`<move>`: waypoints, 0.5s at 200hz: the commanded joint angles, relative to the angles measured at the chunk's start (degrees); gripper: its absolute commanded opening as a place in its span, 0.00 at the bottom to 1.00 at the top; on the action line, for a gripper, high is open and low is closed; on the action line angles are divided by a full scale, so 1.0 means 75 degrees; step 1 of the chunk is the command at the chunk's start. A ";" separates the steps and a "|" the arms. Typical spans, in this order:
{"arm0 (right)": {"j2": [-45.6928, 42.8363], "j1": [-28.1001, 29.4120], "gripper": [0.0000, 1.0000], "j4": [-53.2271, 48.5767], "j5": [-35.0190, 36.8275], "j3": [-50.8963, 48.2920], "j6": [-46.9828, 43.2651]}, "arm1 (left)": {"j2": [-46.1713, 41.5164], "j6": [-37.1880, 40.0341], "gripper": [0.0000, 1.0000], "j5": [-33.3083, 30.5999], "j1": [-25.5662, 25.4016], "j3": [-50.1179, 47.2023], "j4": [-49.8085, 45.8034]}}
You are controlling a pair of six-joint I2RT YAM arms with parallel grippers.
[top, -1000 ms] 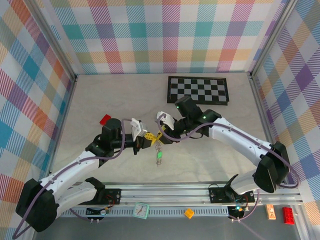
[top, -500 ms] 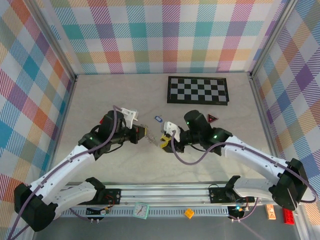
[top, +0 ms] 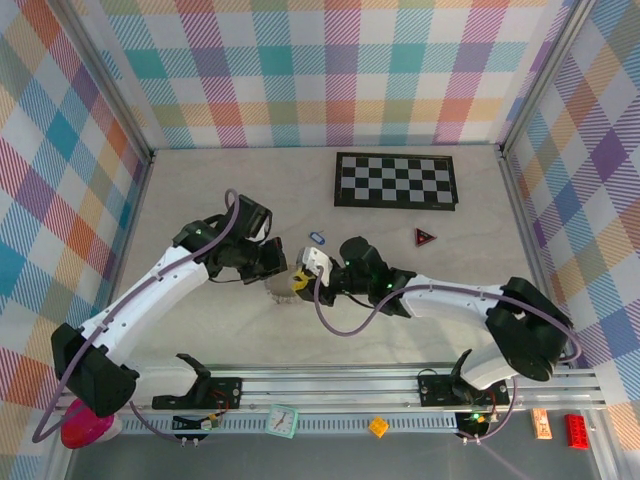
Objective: Put the keys on the keyring
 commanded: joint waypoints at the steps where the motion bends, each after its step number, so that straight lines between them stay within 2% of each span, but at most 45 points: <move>1: 0.0147 0.0027 0.27 0.1216 0.0349 -0.0118 0.0063 | 0.0040 -0.1317 0.00 0.0405 -0.0046 0.0410 -0.0724; 38: 0.0172 0.0021 0.33 0.1450 -0.0069 -0.0242 -0.0265 | 0.0109 -0.2973 0.00 0.1008 0.0059 0.0487 -0.0564; 69: 0.0104 0.0022 0.34 0.1646 -0.0165 -0.0448 -0.0497 | 0.0005 -0.4084 0.00 0.1188 0.0082 0.0596 -0.0575; 100: 0.0112 0.0085 0.33 0.1991 -0.0404 -0.0564 -0.0831 | -0.0320 -0.5160 0.00 0.1381 0.0106 0.0162 -0.0277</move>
